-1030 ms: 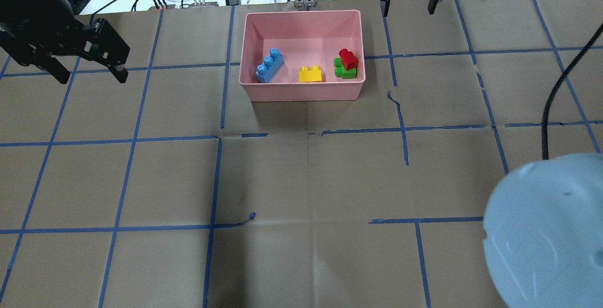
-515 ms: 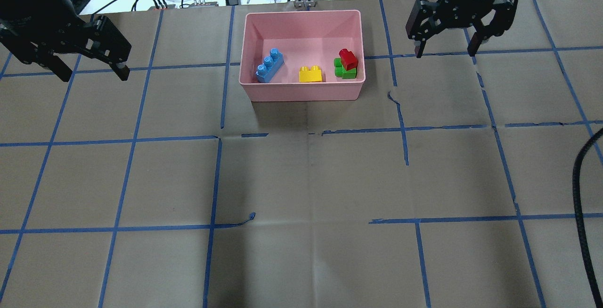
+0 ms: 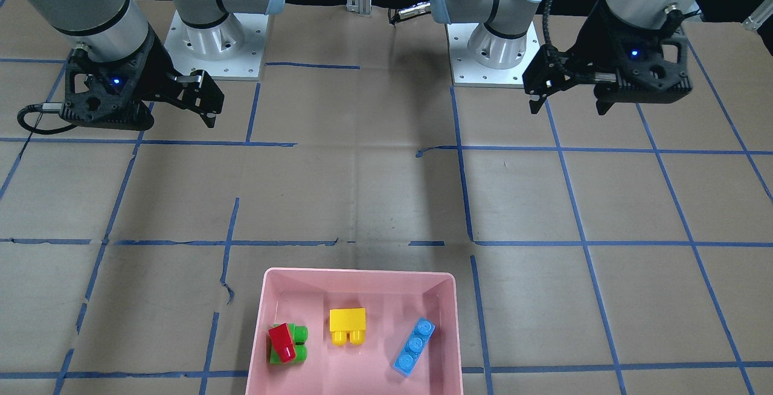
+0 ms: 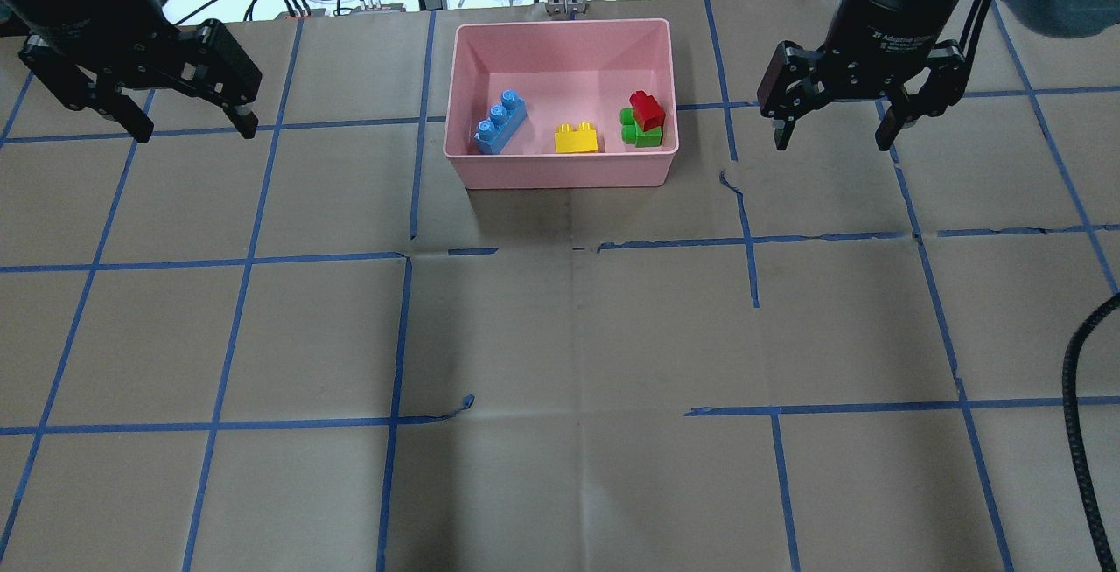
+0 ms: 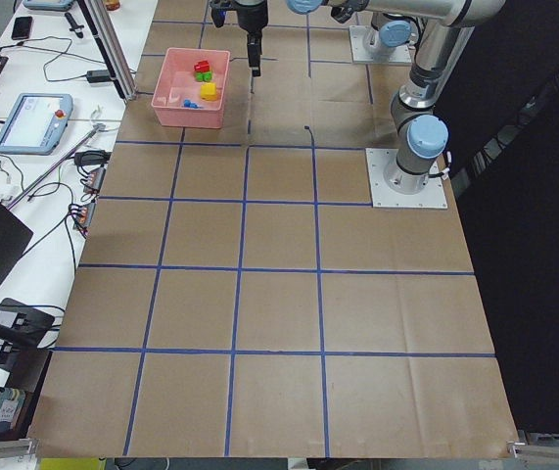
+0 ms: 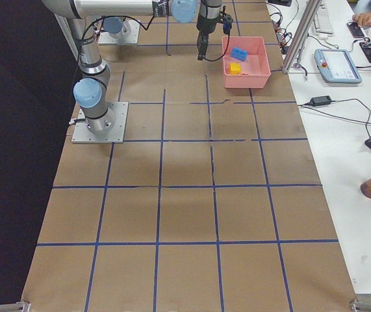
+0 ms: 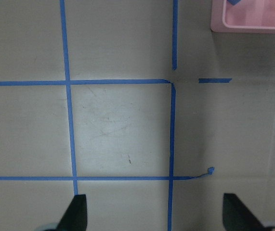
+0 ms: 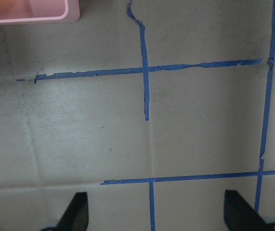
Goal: Put all blocks into box
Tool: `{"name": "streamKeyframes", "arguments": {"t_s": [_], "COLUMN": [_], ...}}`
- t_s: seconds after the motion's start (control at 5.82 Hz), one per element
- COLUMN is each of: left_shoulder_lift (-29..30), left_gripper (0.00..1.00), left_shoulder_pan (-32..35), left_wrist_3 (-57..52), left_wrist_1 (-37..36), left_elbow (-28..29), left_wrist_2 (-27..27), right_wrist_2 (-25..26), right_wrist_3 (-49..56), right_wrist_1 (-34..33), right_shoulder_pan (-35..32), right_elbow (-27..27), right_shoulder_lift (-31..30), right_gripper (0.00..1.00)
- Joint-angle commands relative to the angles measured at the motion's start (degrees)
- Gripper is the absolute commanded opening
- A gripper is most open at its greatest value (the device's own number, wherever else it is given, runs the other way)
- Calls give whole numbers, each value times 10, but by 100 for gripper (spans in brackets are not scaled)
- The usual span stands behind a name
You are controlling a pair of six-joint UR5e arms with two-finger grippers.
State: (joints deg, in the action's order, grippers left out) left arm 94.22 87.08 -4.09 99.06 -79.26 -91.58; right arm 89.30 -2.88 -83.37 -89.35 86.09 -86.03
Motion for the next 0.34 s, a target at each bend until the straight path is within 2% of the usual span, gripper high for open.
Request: {"name": "streamKeyframes", "arguments": {"t_s": [0.0,0.17], "left_shoulder_lift": [18,18], "left_gripper": [99,99], "left_shoulder_pan": [27,27], "left_wrist_3": [1,-1], "left_wrist_1": [-33,-38], "left_elbow": [-6,-9], "left_wrist_2": [2,3], "right_wrist_2": [1,0], "right_wrist_3": [1,1], "right_wrist_1": [-2,-2], "right_shoulder_pan": [0,0], "right_elbow": [1,1], "right_shoulder_lift": [-1,-1], "right_gripper": [100,100]}}
